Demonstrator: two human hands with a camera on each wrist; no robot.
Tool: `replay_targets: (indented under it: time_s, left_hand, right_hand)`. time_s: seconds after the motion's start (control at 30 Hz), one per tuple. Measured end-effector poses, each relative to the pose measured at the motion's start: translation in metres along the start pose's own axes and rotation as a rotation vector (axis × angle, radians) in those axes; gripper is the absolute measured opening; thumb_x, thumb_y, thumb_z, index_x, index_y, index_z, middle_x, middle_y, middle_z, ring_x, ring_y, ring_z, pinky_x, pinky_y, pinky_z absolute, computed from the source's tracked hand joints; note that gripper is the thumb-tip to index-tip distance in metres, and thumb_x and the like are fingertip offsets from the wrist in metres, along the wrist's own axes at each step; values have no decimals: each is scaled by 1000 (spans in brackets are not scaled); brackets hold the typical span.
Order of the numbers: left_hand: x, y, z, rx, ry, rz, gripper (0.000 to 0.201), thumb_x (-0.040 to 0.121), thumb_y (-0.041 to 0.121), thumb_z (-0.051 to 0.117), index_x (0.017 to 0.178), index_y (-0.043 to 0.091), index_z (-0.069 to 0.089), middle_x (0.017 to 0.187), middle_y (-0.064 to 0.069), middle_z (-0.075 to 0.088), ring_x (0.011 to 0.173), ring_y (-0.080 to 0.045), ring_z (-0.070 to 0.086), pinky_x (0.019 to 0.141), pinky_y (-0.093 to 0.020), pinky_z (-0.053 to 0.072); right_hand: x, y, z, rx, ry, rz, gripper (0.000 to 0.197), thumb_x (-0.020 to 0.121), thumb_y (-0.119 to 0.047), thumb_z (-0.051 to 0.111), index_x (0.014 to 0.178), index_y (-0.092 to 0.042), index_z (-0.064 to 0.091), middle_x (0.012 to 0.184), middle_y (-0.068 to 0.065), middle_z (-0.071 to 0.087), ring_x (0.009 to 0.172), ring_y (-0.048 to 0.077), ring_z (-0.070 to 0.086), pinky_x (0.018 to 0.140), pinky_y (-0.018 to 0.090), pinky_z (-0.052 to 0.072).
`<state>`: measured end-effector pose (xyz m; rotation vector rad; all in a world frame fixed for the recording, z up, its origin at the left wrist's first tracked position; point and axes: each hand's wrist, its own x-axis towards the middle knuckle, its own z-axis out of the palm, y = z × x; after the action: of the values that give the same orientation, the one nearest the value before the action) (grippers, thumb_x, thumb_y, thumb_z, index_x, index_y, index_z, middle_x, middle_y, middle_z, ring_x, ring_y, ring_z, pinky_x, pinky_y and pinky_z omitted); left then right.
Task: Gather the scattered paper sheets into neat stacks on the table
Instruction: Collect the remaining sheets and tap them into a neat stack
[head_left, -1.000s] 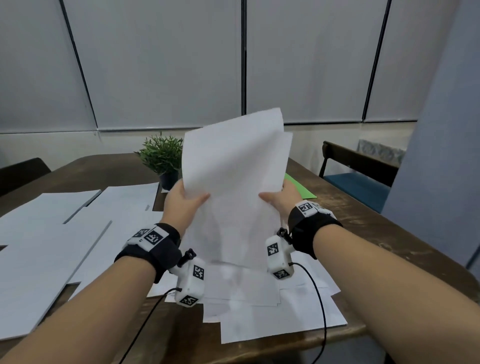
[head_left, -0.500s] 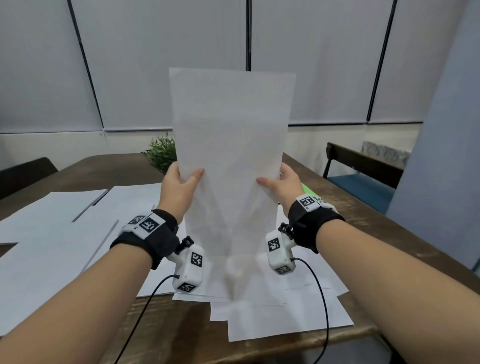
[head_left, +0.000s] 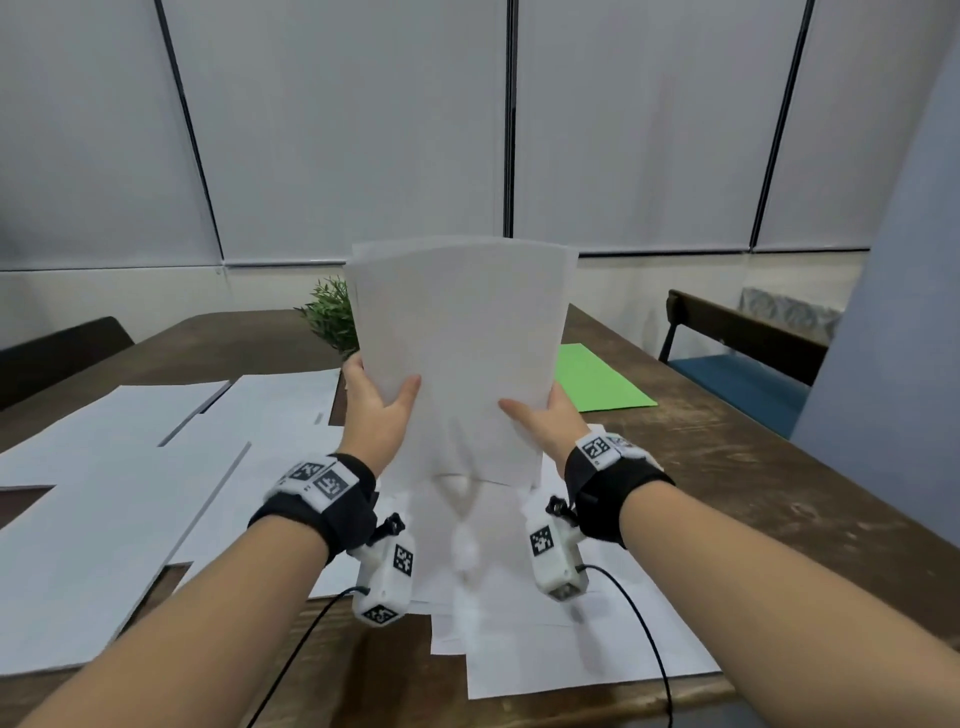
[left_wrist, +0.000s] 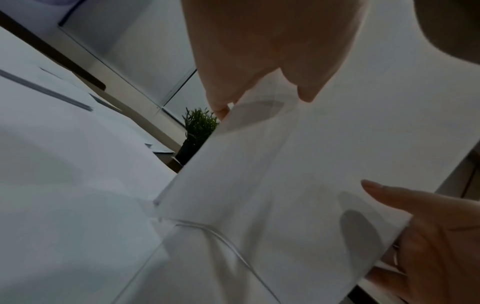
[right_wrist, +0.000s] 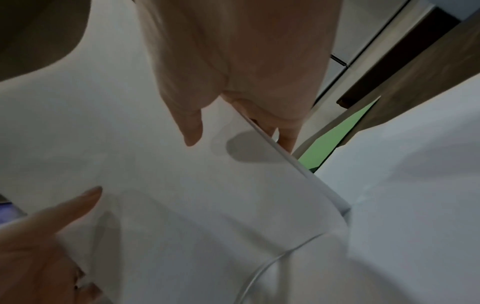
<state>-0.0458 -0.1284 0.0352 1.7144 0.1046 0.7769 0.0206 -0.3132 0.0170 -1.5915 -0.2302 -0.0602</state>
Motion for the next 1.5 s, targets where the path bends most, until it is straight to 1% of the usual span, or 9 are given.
replay_targets:
  time_s: [0.2,0.33,0.63,0.77,0.9,0.93,1.13,1.27,1.5]
  left_hand:
    - [2,13,2,-68,4,50,46,94,16,58,133,13,34,122,1,56,105,-8,57,79,-8,44]
    - [-6,-2,-1,-94,19,-17,38,93,20,60,125,16,40,117,4,57,106,-11,57,88,-21,45]
    - [2,-27,-19,61,-73,-245,32,93,14,55,124,15,51,118,-7,61,106,-28,59,96,-44,48]
    - [10,-62,-41,239,-100,-470,35,73,13,56,107,4,58,108,-19,64,99,-37,62,90,-50,52]
    - [-1,-87,-51,608,-248,-697,38,90,1,47,127,-4,52,129,-20,56,120,-35,53,102,-38,43]
    - [-7,-82,-54,895,-383,-562,39,94,1,42,132,-1,49,134,-18,53,124,-32,50,106,-36,39]
    - [-5,-63,-56,1004,-420,-604,43,102,26,39,139,3,44,143,-12,45,133,-24,42,106,-27,32]
    - [6,-67,-64,1250,-621,-565,58,100,46,36,142,6,40,147,-9,40,135,-24,38,109,-29,30]
    - [19,-76,-72,1338,-751,-593,64,92,54,49,135,6,46,138,-8,51,128,-24,46,105,-29,34]
  right_hand:
    - [11,-15,2,-13,67,-88,28,85,-12,67,112,-16,61,110,8,69,101,25,66,94,43,52]
    - [11,2,6,6,17,15,43,71,-26,70,112,-18,60,110,5,70,102,23,67,96,46,51]
    - [1,-1,-2,-183,2,40,23,87,-20,67,107,-15,56,114,10,66,104,28,64,91,43,53]
    - [-17,0,-26,-793,-199,327,77,77,-59,69,135,-14,44,130,4,52,120,26,51,97,35,44]
    - [-35,6,-42,-1261,-363,462,82,72,-73,63,131,-17,56,135,7,56,121,26,53,99,31,41]
    - [-36,7,-42,-1265,-377,488,81,71,-74,63,130,-19,57,134,6,57,119,26,54,99,31,41]
    - [-28,11,-30,-1337,-396,469,73,62,-72,73,113,-21,66,107,2,67,97,23,61,90,30,48]
    - [-20,14,-22,-1458,-423,424,69,64,-67,74,108,-15,66,101,4,67,87,23,60,84,29,50]
    - [-15,17,-16,-1595,-426,326,53,62,-69,72,71,-18,62,83,1,72,77,20,65,80,29,56]
